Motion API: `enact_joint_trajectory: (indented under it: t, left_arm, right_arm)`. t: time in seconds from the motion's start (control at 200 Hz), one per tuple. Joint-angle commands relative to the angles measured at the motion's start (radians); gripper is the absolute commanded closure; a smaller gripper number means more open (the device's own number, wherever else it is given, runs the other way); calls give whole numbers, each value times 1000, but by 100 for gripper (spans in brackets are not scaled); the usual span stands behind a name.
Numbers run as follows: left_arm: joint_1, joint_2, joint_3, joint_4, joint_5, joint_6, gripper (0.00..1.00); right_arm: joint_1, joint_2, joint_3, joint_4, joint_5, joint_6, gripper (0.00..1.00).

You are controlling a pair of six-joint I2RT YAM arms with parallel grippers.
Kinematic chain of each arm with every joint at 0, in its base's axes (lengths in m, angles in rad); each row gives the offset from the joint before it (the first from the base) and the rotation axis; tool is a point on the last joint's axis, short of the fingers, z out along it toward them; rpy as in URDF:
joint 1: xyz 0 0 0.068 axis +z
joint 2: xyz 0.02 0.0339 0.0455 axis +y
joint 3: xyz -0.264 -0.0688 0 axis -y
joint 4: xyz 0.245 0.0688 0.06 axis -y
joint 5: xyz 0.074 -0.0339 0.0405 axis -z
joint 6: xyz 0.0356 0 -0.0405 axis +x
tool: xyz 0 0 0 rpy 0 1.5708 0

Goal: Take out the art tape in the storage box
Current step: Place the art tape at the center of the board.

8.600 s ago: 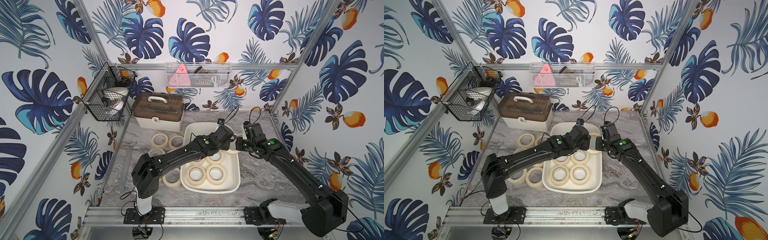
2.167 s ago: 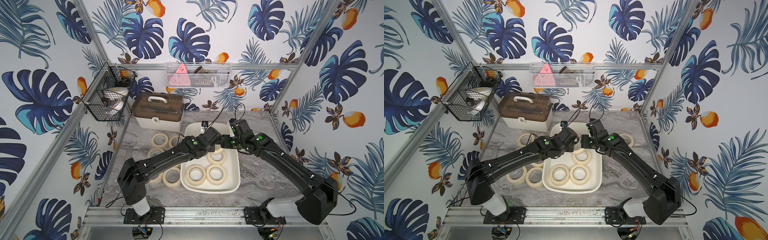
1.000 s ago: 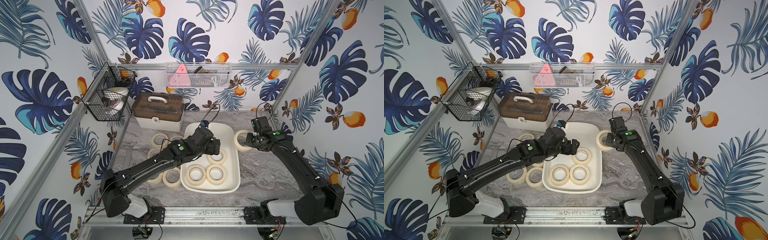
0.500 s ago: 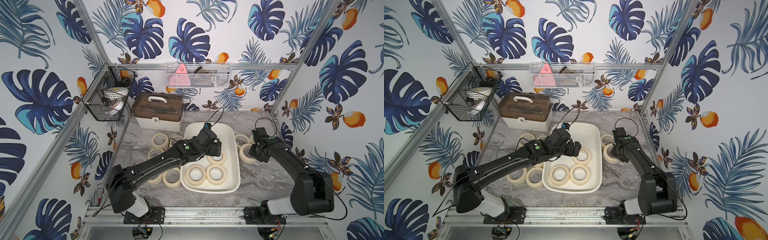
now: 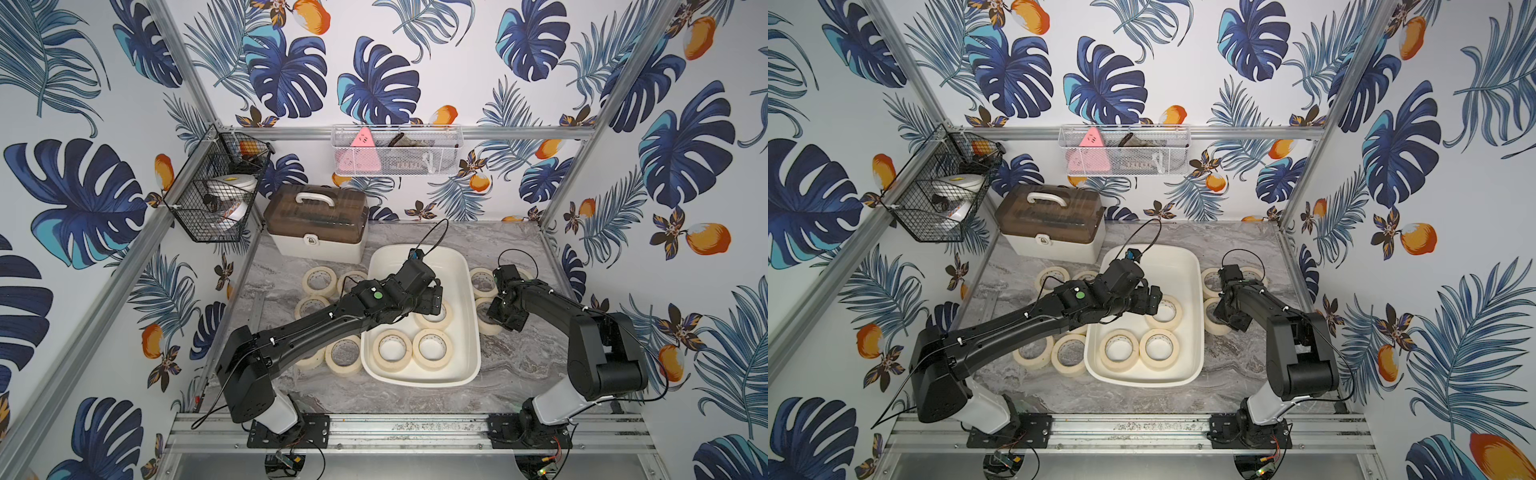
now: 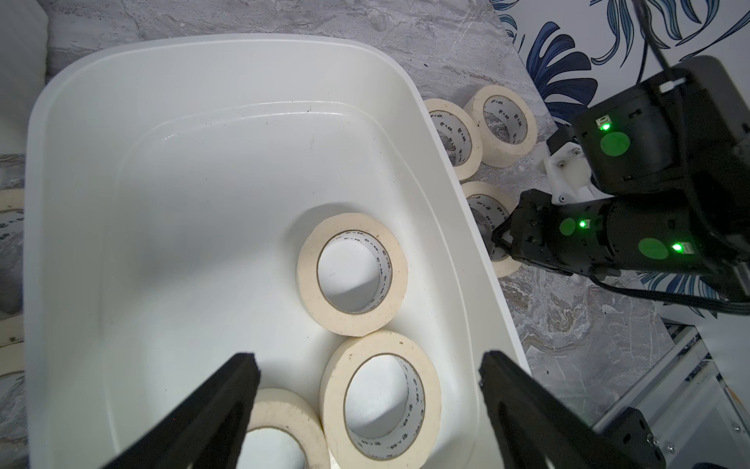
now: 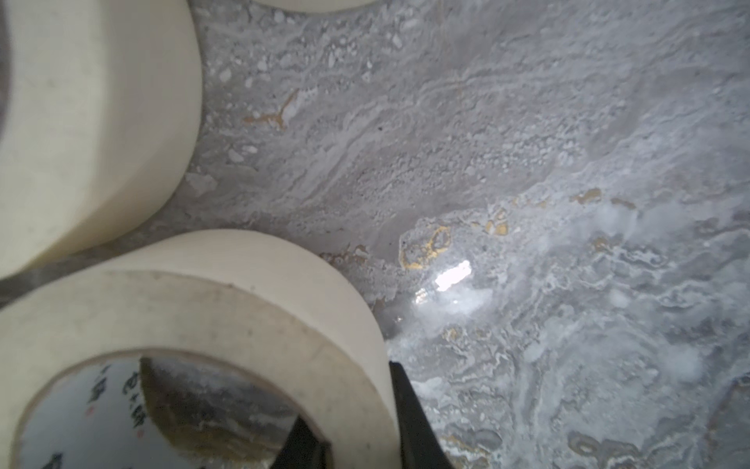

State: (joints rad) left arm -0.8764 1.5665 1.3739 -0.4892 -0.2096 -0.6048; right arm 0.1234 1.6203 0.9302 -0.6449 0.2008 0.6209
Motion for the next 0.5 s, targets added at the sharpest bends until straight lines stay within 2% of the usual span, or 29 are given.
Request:
enact_joint_trajectory:
  t: [0.0, 0.095, 0.215, 0.28, 0.32, 0.4, 0.495]
  left_arm:
    - [2, -11, -5, 8, -8, -7, 7]
    - [2, -29, -19, 17, -16, -11, 7]
    - [1, -40, -21, 11, -24, -14, 7]
    - [2, -43, -24, 11, -28, -14, 7]
    - [2, -46, -25, 11, -28, -15, 7]
    - [2, -49, -29, 12, -32, -18, 7]
    - [1, -47, -29, 12, -31, -17, 7]
  right_arm:
    - [-3, 21, 19, 37, 27, 9, 100]
    - [-4, 37, 27, 56, 21, 7, 100]
    - [-5, 65, 51, 57, 17, 0, 93]
    - [-7, 74, 67, 49, 27, -2, 82]
    - [-9, 76, 73, 44, 28, -2, 73]
    - [-13, 65, 78, 43, 26, -1, 70]
    - [-15, 45, 86, 30, 17, -5, 59]
